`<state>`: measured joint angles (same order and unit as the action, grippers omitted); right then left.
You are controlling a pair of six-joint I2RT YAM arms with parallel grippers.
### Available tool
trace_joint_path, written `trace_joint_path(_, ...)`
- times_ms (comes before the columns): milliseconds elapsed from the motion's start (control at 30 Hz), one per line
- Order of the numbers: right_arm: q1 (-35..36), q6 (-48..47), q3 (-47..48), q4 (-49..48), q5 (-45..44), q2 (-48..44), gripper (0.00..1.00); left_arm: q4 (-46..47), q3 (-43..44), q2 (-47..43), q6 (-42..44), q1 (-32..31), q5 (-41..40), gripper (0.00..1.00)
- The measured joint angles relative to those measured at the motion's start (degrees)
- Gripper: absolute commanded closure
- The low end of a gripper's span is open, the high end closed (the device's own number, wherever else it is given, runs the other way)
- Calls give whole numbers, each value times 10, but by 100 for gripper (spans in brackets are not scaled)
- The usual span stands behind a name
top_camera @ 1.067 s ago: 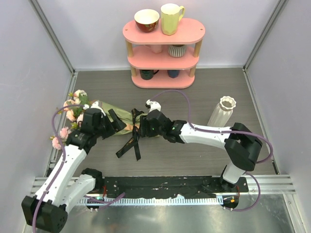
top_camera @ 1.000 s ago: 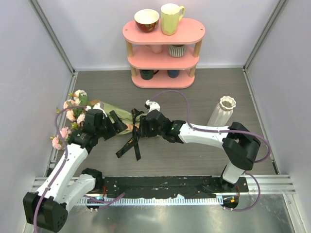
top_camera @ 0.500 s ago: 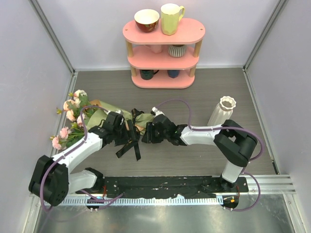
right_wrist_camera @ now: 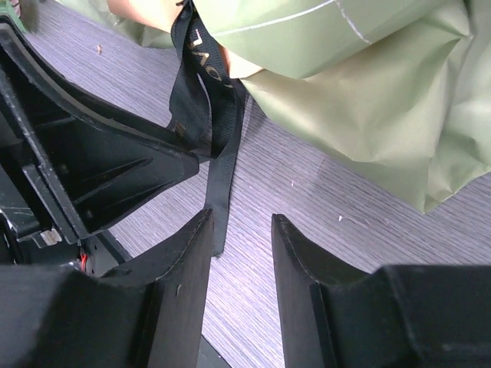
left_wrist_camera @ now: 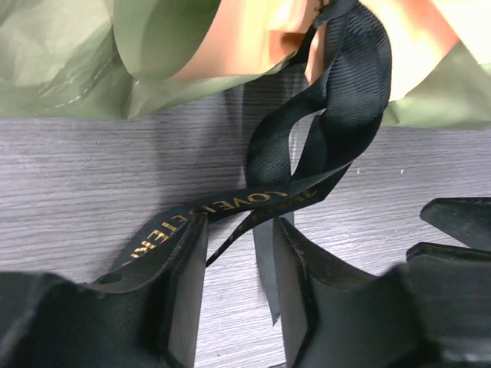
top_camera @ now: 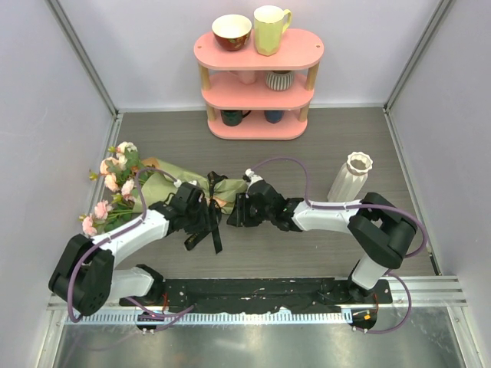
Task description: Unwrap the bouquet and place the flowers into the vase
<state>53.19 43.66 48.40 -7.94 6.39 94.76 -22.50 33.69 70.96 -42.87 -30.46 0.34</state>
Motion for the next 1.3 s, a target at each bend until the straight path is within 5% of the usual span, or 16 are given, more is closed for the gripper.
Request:
trace_joint_path(167, 0, 0, 0, -5, 13, 2, 57, -8, -5, -20, 1, -2, -3, 100)
trace_joint_path(567, 0, 0, 1, -6, 30, 13, 53, -56, 98, -153, 0, -2, -2, 100)
trace_joint_path(1133, 17, 7, 44, 0, -13, 54, 56, -83, 255, -104, 24, -2, -10, 100)
trace_joint_path(1200, 14, 4, 28, 10, -30, 20, 55, -79, 255, -85, 24, -2, 13, 92)
trace_joint_path(1233, 11, 2, 24, 15, -37, 3, 54, -79, 252, -75, 24, -2, 20, 71)
trace_joint_path(1300, 6, -3, 21, 20, -44, -24, 50, -75, 238, -71, 24, -2, 23, 54)
